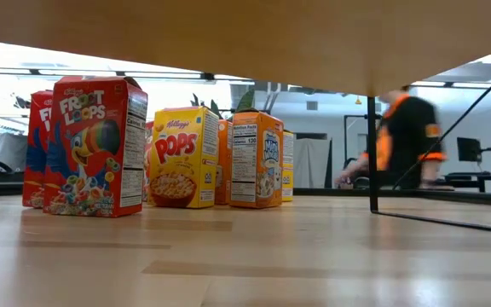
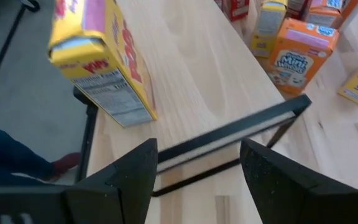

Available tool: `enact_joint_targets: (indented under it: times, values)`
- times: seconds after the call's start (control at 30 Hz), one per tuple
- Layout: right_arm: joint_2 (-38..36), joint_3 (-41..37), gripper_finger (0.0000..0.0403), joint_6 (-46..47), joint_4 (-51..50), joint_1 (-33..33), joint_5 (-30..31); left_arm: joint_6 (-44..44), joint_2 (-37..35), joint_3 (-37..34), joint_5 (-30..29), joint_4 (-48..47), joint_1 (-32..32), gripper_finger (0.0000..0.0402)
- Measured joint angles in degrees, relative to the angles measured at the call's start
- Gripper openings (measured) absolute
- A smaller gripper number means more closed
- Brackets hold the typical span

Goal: Stack cereal on shelf
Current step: Put the bottom yellow cereal box on the shelf aligned with the yellow cereal box

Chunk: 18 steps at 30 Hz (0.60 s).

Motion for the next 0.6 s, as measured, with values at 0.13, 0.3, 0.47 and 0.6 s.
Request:
enact_joint_targets:
  times: [0.13,0.3,0.47,0.6]
  values:
    - [0.00,0.00,0.0255,-0.03,-1.21,-0.05,0.00,0.78,-0.15,-4.32,0.36,3.76,0.00,0.0209]
    - [0.00,0.00,0.0255,-0.75,-1.21,-0.05,0.03,0.46,-0.15,-8.53,-0.18,6.63,0.00,0.0209]
    - [0.00,0.00,0.0255,-0.66,-2.12,-0.05,0.05,0.60,-0.22,-11.09,0.41,8.68,0.00,0.0209]
    - [0.00,0.00,0.0255,-0.68,-2.26,-0.05,0.11,0.47,-0.28,-11.62,0.58,9.10,-0.03,0.0209]
